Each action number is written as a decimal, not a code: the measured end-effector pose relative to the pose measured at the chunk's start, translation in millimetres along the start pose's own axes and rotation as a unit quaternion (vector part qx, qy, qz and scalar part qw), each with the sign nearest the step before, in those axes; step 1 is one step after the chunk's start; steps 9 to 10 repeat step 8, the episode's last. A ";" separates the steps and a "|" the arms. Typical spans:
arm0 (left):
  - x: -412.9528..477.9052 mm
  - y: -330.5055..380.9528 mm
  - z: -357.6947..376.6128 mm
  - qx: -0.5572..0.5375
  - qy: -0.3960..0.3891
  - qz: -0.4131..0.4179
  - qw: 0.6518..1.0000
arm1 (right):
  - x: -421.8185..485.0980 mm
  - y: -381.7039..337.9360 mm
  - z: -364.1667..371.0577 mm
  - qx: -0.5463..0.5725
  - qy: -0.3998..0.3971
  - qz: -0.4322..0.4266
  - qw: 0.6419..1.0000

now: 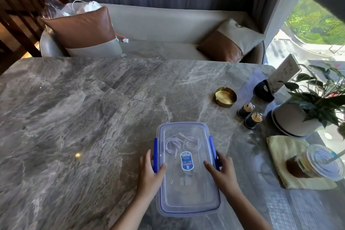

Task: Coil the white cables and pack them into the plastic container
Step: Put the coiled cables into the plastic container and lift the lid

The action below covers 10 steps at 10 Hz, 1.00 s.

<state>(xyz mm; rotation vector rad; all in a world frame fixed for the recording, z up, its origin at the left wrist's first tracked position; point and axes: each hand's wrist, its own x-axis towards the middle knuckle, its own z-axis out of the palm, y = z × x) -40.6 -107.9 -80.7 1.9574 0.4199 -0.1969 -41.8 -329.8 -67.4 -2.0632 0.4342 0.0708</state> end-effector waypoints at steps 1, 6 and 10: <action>4.1 3.8 8.6 0.007 -0.014 0.006 1.000 | -4.6 -2.3 3.1 0.033 -0.046 -0.019 0.998; 2.0 6.1 24.5 0.070 0.003 0.039 0.997 | -5.0 1.4 17.7 0.005 -0.038 -0.065 0.997; 25.8 28.6 -5.1 0.163 -0.079 0.090 0.979 | 21.4 -25.7 13.2 -0.243 -0.024 -0.146 0.959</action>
